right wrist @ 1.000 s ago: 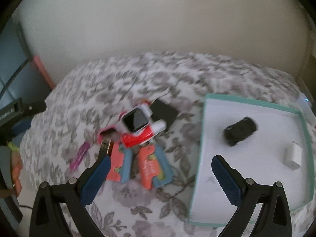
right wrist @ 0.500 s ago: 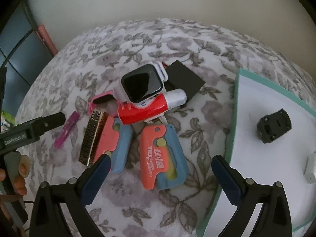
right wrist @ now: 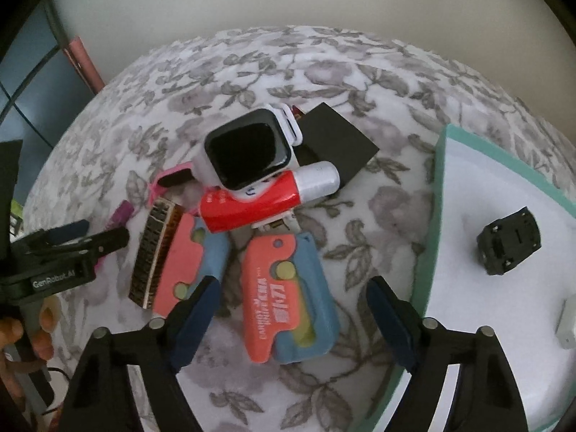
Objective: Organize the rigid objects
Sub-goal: 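Grasp the pink lighter with the left tool while the right tool grasps the orange-and-blue case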
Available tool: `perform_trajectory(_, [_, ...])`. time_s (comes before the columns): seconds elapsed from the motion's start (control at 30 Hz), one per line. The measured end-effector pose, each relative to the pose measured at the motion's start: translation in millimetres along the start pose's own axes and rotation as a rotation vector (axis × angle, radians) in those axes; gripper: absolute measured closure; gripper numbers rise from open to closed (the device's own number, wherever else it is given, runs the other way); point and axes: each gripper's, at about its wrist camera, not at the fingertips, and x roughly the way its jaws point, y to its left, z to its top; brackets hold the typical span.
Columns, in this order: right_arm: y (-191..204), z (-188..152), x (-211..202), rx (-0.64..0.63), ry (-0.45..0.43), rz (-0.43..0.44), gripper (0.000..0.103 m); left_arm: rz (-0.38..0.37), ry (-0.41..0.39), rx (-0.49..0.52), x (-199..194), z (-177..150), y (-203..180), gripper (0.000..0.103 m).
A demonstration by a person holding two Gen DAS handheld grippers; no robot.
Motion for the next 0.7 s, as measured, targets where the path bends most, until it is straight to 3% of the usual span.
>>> perform_trajectory(0.17, [12,-2,7,-0.073,0.014,-0.085,0.019,0.007,0.001,0.001,0,0,0,0.017])
perform_trajectory(0.23, [13,-3,8,-0.07,0.022,-0.059,0.029,0.006,0.001,0.004,-2,-1,-1,0.02])
perform_trajectory(0.27, [13,-3,7,-0.061,0.017,-0.058,0.029,0.004,0.0,0.007,-3,-1,-1,0.022])
perform_trajectory(0.47, [13,-4,6,-0.044,0.015,-0.064,0.036,-0.004,0.007,0.031,-9,-5,-11,0.039])
perform_trajectory(0.7, [10,-8,0,-0.011,0.012,-0.066,0.055,-0.003,0.022,0.041,-12,-7,-17,0.065])
